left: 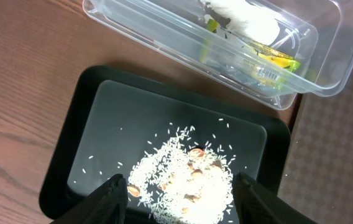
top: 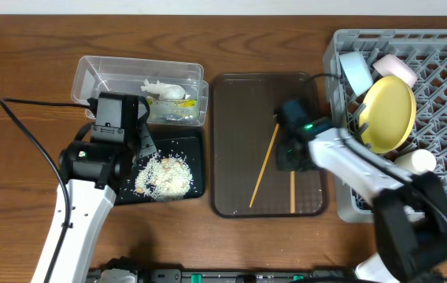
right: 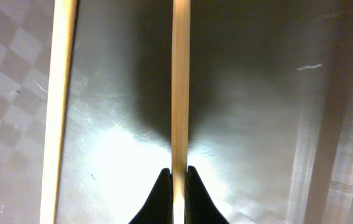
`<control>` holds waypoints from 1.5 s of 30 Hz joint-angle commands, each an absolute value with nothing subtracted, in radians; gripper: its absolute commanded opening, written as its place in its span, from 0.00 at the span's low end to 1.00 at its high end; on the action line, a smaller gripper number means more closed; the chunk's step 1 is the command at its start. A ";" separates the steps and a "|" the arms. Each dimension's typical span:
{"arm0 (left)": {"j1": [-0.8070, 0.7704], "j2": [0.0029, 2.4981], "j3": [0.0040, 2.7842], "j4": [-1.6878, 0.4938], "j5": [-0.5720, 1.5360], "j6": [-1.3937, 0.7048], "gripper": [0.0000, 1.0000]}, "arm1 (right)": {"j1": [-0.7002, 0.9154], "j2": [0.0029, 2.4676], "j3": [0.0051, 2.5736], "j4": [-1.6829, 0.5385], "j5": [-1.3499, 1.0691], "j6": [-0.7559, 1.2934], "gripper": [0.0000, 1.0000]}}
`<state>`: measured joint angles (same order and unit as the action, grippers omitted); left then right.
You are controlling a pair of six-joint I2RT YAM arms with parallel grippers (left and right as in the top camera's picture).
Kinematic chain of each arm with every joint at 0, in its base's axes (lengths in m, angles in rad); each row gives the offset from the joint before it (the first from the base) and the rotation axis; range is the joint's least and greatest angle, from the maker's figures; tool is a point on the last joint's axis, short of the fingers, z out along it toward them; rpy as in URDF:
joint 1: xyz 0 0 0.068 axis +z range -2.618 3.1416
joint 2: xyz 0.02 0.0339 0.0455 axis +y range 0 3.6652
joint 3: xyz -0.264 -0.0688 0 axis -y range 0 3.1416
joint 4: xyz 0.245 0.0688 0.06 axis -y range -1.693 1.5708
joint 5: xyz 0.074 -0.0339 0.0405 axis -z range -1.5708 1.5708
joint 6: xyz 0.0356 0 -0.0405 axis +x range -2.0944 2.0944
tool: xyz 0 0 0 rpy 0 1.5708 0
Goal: Sort waste into correct bins and load items into the dishwasher rack
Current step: 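Carry the chopstick to the rack and drop it in, then return the right gripper to the tray and grasp the second chopstick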
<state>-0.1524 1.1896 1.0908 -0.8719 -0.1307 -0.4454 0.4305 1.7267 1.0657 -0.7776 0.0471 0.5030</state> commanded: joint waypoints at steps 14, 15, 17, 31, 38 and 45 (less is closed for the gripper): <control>-0.149 1.195 1.094 -0.875 -0.142 -0.450 0.57 | 0.008 1.499 1.242 -0.959 0.044 0.031 0.01; -0.149 1.195 1.094 -0.875 -0.142 -0.450 0.57 | -0.012 1.513 1.242 -0.959 0.044 0.028 0.01; -0.149 1.195 1.094 -0.875 -0.142 -0.450 0.57 | -0.035 1.542 1.242 -0.955 0.044 0.028 0.01; -0.149 1.195 1.094 -0.875 -0.142 -0.450 0.57 | 0.005 1.535 1.279 -0.871 0.000 0.076 0.47; -0.149 1.195 1.094 -0.875 -0.142 -0.451 0.57 | 0.177 1.523 1.266 -0.863 -0.057 0.162 0.52; -0.149 1.195 1.094 -0.878 -0.142 -0.450 0.57 | 0.367 1.614 1.200 -0.813 -0.049 0.316 0.53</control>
